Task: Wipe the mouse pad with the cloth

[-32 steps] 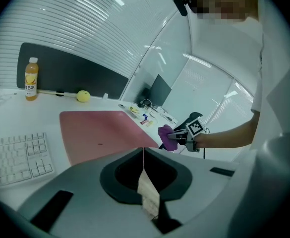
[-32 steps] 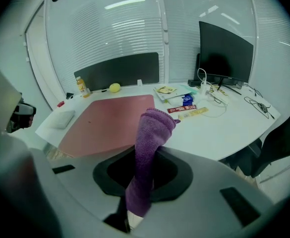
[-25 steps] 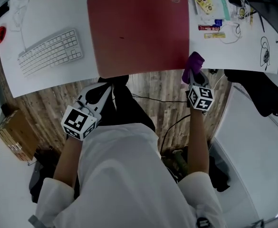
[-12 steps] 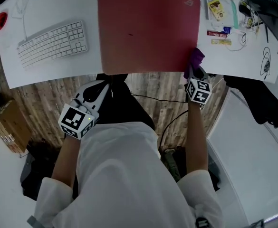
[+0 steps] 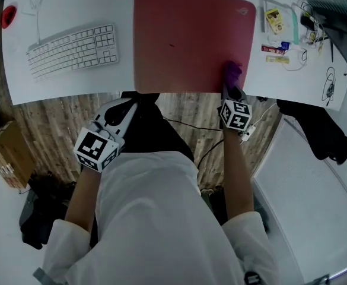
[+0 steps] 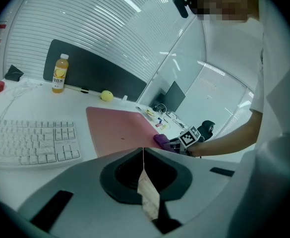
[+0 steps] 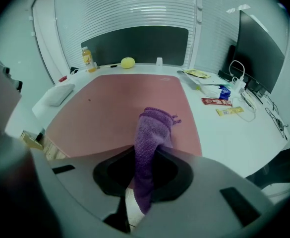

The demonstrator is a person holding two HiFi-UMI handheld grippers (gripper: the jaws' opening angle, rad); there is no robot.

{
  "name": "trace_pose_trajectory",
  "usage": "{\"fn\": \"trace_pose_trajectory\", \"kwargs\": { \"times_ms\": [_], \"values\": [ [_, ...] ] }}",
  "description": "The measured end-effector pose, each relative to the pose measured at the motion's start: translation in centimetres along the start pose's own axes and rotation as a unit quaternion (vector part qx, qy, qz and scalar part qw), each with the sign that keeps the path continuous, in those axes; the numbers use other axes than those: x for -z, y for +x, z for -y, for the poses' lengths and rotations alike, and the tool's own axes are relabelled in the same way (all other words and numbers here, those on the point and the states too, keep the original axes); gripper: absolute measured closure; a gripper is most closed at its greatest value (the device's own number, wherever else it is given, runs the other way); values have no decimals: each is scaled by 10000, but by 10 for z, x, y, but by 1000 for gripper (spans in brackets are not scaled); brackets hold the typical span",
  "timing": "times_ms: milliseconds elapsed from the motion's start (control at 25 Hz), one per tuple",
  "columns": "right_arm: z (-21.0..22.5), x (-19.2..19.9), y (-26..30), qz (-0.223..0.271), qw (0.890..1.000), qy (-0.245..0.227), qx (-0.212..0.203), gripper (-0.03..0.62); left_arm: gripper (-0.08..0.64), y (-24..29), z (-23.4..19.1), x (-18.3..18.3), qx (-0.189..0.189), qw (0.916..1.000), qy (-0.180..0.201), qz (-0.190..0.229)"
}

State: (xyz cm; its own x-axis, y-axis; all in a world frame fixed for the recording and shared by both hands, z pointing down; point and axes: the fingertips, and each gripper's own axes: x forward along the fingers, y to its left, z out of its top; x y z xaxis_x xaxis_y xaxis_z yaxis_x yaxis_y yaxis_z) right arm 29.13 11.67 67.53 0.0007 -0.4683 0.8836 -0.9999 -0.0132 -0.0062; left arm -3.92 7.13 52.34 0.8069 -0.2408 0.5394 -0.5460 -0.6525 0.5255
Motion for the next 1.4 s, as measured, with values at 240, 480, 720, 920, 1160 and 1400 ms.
{"fn": "trace_pose_trajectory", "kwargs": {
  "times_ms": [240, 480, 720, 920, 1160, 1400],
  "values": [
    [-49, -6, 7, -17, 9996, -151, -255, 517, 540, -14, -11, -2, -84, 9999, -22, 104],
    [-94, -13, 11, -36, 9981, -339, -505, 517, 540, -25, -21, -2, -140, 9997, -56, 167],
    [-128, -20, 14, -56, 9970, -414, -652, 517, 540, -38, -35, 0, -225, 9993, -153, 261],
    [-165, -23, 16, -82, 9955, -431, -840, 517, 540, -51, -47, 5, -290, 9989, -232, 290],
    [-216, -29, 17, -122, 9914, -606, -1151, 517, 540, -67, -65, 6, -375, 9982, -296, 366],
    [-251, -34, 21, -160, 9893, -611, -1315, 517, 540, -82, -84, 6, -482, 9972, -375, 438]
  ]
}}
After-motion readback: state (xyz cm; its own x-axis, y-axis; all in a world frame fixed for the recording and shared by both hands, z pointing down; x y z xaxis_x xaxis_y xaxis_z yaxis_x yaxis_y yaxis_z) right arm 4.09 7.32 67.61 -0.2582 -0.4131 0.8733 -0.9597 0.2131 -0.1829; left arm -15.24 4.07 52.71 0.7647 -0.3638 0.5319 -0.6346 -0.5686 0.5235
